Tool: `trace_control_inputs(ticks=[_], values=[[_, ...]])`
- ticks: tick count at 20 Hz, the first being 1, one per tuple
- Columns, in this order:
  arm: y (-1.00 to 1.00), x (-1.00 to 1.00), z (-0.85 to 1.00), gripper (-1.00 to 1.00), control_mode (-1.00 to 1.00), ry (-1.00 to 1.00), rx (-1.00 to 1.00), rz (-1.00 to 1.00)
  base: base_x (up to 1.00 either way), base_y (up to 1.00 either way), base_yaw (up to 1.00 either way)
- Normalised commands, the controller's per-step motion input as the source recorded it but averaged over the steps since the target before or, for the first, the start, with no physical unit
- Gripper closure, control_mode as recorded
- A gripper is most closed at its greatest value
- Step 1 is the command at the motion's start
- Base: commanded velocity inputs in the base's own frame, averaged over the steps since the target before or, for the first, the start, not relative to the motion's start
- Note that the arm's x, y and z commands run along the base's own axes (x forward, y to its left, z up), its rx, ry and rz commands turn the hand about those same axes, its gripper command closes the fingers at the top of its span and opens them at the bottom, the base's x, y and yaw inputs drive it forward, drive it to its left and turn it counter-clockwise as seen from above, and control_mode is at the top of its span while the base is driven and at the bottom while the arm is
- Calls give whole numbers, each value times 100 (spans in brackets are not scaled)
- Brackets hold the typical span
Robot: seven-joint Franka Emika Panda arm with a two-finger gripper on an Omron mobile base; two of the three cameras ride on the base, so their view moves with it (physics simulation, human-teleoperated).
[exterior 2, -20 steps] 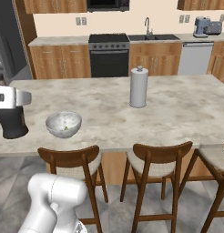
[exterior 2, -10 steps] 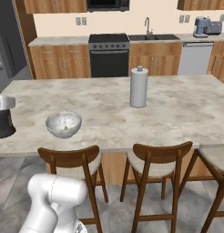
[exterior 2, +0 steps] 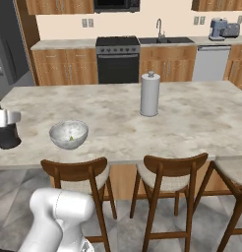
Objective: There is a bowl on the dining counter. Grab a lemon wedge from the fridge and place it in the bowl. Then get the liquor bottle and glass cup from the cabinet and place them next to the bowl.
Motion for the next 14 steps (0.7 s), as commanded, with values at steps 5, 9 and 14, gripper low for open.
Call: trace_control_inputs(ticks=[5, 9, 14], values=[[6, 74, -48, 100, -100, 0, 0, 0, 0, 0, 0], [0, 65, -44, 100, -100, 0, 0, 0, 0, 0, 0], [13, 43, -31, 100, -100, 0, 0, 0, 0, 0, 0]])
